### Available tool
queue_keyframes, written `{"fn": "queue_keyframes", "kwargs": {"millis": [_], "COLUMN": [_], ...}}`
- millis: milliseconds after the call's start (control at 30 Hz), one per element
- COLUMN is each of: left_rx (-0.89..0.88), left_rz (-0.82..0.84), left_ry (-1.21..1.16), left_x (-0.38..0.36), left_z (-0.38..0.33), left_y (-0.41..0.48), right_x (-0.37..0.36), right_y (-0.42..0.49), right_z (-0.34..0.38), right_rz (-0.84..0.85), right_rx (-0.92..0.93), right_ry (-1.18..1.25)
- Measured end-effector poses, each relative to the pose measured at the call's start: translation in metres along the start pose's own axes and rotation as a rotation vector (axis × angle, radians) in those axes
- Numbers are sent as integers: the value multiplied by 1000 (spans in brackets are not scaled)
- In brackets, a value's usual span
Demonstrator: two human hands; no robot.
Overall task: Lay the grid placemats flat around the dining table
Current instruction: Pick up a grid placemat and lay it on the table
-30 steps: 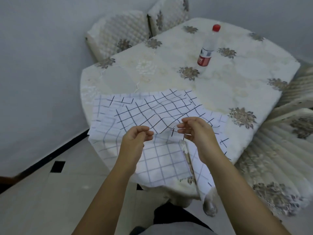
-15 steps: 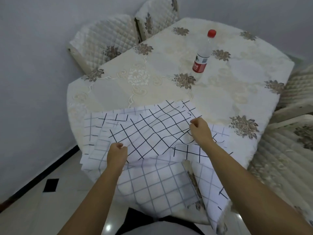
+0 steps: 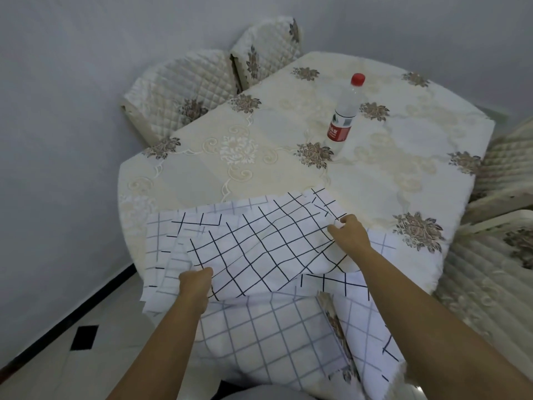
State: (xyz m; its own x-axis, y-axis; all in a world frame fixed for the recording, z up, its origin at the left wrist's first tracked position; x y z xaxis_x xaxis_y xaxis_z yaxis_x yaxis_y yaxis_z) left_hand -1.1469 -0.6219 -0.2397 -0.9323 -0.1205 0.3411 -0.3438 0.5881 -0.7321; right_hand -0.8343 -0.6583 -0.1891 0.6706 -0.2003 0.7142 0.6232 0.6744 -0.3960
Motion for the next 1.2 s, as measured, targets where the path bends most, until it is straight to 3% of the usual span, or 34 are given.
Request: {"fn": "queue_keyframes", "kwargs": {"millis": [200, 500, 633, 933, 1067, 1200], "left_rx": [-36, -338, -425, -669, -730, -628], "left_rz": [96, 101, 110, 71, 163, 345], "left_ry": [5, 55, 4, -79, -206, -341], "left_x": [-1, -6, -9, 6, 13, 9], "left_z": [-1, -29, -42, -99, -126, -137], "left_y": [4, -15, -25, -53, -71, -82], "right_x": [13, 29, 34, 84, 104, 115], "right_y": [-3, -22, -28, -34, -37, -34], "right_z": [-8, -39, -47, -43, -32, -23], "right_rz": [-68, 173, 182, -79, -184, -218], "right_rx": [-44, -221, -248, 3, 73, 50], "right_ry": [118, 159, 121, 472, 621, 823]}}
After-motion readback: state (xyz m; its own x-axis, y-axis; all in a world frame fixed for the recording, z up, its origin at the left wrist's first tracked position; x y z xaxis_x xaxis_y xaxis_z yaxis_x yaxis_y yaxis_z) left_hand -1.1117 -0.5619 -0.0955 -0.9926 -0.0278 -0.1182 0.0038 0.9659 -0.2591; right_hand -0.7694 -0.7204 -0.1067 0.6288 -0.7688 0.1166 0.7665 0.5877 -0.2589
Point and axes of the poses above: each hand's wrist, its own y-axis towards the middle knuckle, its own x-axis out of the back of the hand, z = x × y, the point moved 3 cm from there along y, towards the middle knuckle, and after that the axes turned 2 degrees about -z, right-handed, at the moved point
